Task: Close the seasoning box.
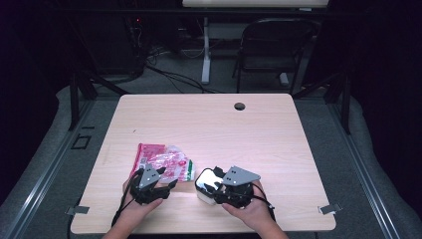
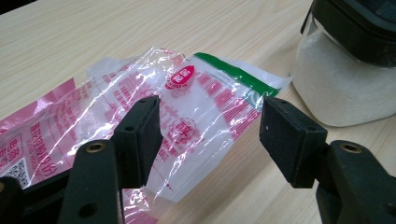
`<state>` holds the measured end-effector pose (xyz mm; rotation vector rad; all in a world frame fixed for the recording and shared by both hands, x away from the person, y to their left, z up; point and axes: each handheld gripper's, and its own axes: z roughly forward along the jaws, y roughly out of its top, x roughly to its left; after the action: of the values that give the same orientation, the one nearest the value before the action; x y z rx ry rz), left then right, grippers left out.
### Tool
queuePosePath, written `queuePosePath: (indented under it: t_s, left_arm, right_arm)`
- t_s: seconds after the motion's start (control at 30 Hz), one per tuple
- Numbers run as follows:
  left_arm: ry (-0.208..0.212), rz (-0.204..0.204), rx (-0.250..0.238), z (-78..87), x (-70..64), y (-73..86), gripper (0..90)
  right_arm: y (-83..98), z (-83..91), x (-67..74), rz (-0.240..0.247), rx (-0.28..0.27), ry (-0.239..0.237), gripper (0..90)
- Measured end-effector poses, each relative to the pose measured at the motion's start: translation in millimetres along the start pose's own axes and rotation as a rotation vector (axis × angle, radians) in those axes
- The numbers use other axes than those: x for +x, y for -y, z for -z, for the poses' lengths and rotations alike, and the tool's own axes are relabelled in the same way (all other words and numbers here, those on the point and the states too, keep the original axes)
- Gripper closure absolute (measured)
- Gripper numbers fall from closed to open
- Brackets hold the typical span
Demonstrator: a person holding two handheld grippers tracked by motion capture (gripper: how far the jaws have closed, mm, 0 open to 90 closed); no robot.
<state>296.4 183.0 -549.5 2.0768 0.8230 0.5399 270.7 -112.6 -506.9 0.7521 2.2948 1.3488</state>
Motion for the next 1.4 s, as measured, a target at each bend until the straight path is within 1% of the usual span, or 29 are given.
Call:
queuePosePath:
  t_s: [0.23,0.27,0.33,0.43,0.47,0.67,0.97,1.07,1.13,1.27,1.3,1.37,1.4]
  left_arm:
    - [-0.013,0.02,-0.015,4.6,5.7,-1.3,38.5]
    - [-0.016,0.028,-0.017,5.9,7.6,-1.4,38.5]
    - [-0.017,0.041,-0.022,6.8,9.3,-1.2,38.5]
    - [-0.023,0.052,-0.02,8.4,12.6,-0.9,38.5]
    - [-0.028,0.056,-0.029,8.2,13.6,-0.5,38.5]
    - [-0.042,0.069,-0.019,9.9,19.6,1.3,38.5]
    - [-0.066,0.097,-0.019,9.9,27.8,5.5,38.6]
    - [-0.071,0.105,-0.013,10.6,30.6,6.5,38.6]
    - [-0.074,0.109,-0.011,10.8,32.4,7.3,38.6]
    - [-0.084,0.119,-0.01,11.1,35.6,8.9,38.6]
    - [-0.086,0.122,-0.01,11.3,36.6,9.3,38.6]
    - [-0.09,0.129,-0.01,11.3,37.3,9.8,38.6]
    - [-0.092,0.128,-0.011,10.9,37.9,10.4,38.7]
  right_arm:
    - [0.3,4.5,-8.6,-0.032,-0.008,0.025,48.6]
    - [0.5,4.7,-9.7,-0.043,-0.015,0.027,48.5]
    - [0.7,6.8,-13.3,-0.052,-0.006,0.04,48.1]
    - [1.8,8.1,-17.9,-0.069,-0.009,0.057,48.0]
    - [2.0,8.7,-19.3,-0.071,-0.007,0.06,48.0]
    - [4.5,11.2,-27.7,-0.103,-0.007,0.079,47.9]
    - [9.9,12.6,-38.3,-0.129,0.011,0.109,47.9]
    - [12.1,12.7,-41.7,-0.143,0.006,0.118,47.9]
    - [13.2,13.3,-44.0,-0.145,0.017,0.131,47.9]
    - [16.4,13.3,-48.0,-0.157,0.019,0.14,47.9]
    - [17.2,13.5,-49.2,-0.156,0.029,0.144,47.9]
    - [19.3,12.2,-50.6,-0.17,0.025,0.151,47.9]
    - [20.1,12.3,-51.5,-0.17,0.034,0.152,47.9]
